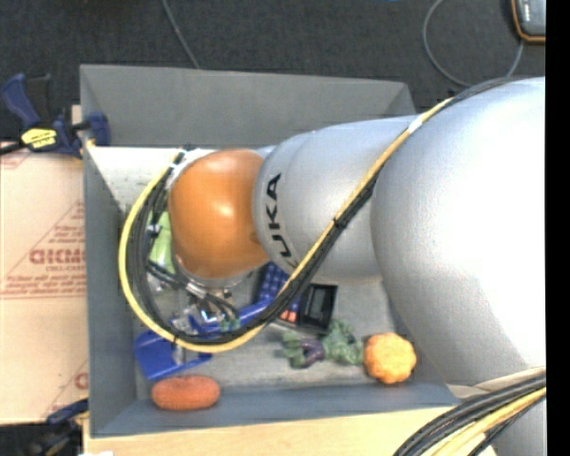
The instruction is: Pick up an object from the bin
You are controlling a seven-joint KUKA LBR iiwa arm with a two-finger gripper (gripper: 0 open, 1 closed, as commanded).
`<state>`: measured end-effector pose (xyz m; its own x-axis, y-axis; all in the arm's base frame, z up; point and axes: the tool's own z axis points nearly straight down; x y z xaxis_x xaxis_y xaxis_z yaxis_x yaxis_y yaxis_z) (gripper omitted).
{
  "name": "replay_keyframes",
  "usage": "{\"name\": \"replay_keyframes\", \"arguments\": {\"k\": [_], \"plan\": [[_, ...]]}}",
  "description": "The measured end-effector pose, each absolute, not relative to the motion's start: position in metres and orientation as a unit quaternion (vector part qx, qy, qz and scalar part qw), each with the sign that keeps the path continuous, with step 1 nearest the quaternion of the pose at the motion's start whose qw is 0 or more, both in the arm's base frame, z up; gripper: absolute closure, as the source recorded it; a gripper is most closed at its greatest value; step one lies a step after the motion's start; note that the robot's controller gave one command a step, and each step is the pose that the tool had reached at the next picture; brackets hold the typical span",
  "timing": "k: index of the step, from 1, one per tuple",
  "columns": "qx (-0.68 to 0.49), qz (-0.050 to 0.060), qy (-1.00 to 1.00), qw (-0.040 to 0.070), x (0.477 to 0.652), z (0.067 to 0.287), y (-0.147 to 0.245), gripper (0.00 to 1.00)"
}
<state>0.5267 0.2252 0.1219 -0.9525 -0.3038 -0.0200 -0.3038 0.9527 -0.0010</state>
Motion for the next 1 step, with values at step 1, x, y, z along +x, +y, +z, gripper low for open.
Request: {"name": "replay_keyframes", "arguments": {"k": [1], "plan": [[-0.107,0.002,0.994,0.003,0.5239,0.0646,0.2265,0.00]]}}
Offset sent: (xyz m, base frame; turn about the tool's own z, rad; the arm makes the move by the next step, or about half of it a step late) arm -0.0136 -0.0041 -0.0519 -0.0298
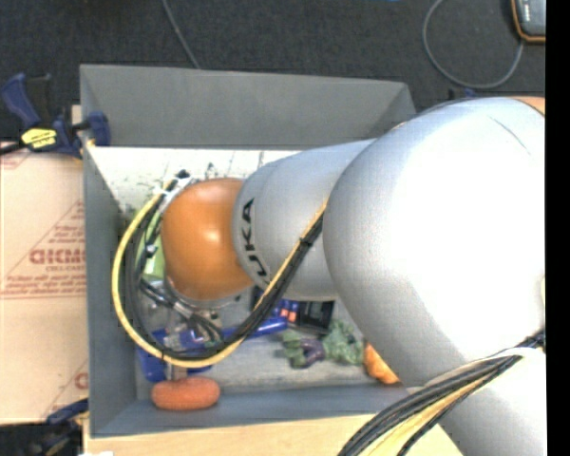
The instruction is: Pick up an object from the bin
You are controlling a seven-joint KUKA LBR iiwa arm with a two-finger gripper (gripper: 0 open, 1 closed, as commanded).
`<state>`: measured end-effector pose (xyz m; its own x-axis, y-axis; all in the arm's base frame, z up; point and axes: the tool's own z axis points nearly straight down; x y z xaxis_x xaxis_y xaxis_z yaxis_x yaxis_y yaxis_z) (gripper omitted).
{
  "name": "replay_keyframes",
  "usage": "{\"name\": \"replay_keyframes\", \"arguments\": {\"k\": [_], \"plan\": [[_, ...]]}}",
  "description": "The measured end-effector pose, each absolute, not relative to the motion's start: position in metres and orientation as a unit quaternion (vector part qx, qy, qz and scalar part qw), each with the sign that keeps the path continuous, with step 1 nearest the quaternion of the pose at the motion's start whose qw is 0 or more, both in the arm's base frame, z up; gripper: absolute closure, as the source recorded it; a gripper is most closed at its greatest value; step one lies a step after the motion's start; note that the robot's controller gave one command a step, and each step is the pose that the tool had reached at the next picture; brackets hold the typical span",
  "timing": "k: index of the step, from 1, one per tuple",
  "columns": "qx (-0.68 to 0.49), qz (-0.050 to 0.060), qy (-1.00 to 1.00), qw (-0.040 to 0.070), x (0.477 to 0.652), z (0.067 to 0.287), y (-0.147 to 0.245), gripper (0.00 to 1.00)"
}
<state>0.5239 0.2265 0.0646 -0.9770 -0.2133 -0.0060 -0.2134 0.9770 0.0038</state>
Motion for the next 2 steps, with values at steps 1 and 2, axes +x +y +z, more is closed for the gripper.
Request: {"name": "replay_keyframes", "arguments": {"k": [1,2], "plan": [[-0.167,0.002,0.986,0.012,0.515,0.071,0.221,0.00],[-0.108,0.005,0.994,0.008,0.527,0.068,0.227,1.00]]}}
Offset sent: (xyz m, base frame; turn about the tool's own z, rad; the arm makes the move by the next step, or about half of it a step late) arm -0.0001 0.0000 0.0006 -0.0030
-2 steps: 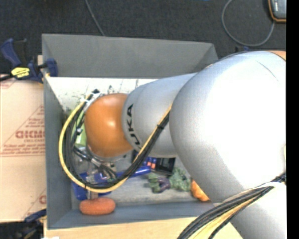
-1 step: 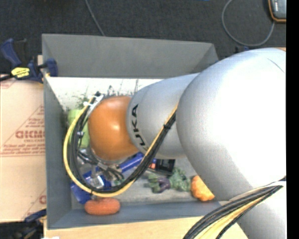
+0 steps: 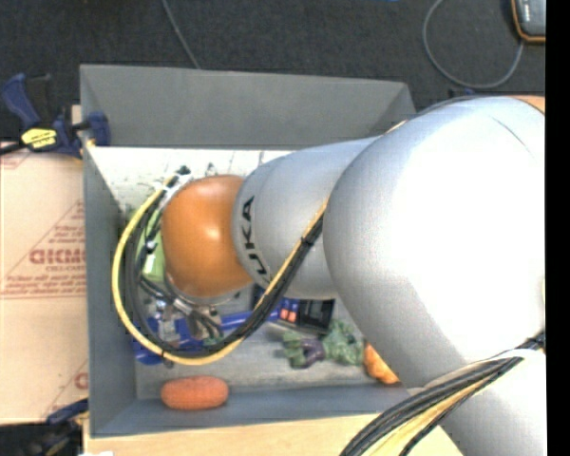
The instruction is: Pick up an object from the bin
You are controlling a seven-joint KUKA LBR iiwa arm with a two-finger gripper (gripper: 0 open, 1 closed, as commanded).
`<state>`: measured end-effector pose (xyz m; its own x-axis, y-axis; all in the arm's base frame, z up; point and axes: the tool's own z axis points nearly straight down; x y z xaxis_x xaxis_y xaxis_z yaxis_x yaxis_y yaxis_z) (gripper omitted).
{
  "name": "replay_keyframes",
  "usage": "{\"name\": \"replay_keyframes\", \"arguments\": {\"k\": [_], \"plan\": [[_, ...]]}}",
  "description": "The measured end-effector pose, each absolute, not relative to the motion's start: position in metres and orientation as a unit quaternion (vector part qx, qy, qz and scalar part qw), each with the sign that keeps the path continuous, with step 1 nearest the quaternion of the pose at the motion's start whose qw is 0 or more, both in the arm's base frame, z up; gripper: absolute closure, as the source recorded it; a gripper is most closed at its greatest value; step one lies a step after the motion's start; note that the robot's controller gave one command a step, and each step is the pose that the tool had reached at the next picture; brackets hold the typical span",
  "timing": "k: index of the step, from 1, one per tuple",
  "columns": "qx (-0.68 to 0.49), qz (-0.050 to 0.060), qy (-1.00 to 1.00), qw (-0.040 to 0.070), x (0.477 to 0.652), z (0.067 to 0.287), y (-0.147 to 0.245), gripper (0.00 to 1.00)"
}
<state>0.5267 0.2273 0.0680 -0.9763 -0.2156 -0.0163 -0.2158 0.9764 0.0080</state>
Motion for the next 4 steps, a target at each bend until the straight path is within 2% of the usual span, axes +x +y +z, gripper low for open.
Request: {"name": "replay_keyframes", "arguments": {"k": [1,3,4], "plan": [[-0.108,0.005,0.994,0.008,0.527,0.068,0.227,1.00],[-0.108,0.005,0.994,0.009,0.527,0.088,0.227,1.00],[-0.107,0.004,0.994,0.004,0.524,0.109,0.225,1.00]]}}
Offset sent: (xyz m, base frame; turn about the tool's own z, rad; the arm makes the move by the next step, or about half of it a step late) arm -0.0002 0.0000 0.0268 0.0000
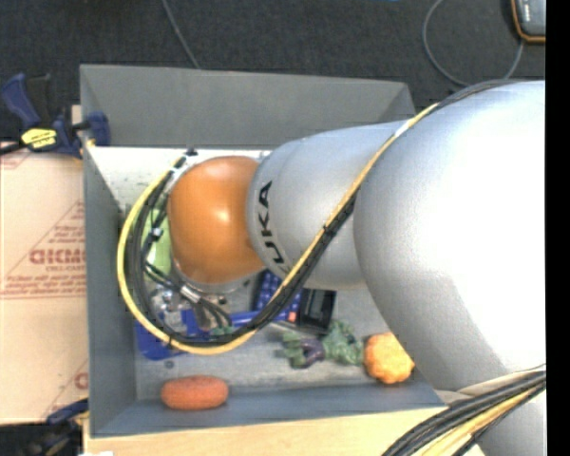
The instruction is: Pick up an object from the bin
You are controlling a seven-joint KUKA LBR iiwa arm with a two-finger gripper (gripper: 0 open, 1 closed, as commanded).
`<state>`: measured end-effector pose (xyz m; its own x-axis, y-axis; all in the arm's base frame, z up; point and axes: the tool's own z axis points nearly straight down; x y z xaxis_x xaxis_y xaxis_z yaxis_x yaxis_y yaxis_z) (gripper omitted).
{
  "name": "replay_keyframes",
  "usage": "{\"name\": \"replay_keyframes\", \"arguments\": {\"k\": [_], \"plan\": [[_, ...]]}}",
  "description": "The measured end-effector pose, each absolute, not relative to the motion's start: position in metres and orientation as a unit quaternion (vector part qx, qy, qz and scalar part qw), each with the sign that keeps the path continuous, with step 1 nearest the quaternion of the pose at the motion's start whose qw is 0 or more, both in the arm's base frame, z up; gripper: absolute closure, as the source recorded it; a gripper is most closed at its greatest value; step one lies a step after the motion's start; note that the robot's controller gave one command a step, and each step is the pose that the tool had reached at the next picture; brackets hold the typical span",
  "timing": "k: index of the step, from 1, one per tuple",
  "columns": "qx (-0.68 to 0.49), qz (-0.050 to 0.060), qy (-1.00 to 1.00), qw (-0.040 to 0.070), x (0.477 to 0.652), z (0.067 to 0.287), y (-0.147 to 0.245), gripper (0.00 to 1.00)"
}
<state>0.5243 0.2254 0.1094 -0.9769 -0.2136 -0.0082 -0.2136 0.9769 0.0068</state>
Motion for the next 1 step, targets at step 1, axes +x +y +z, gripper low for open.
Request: {"name": "replay_keyframes", "arguments": {"k": [1], "plan": [[-0.107,0.005,0.994,0.009,0.5271,0.1508,0.2260,1.00]]}}
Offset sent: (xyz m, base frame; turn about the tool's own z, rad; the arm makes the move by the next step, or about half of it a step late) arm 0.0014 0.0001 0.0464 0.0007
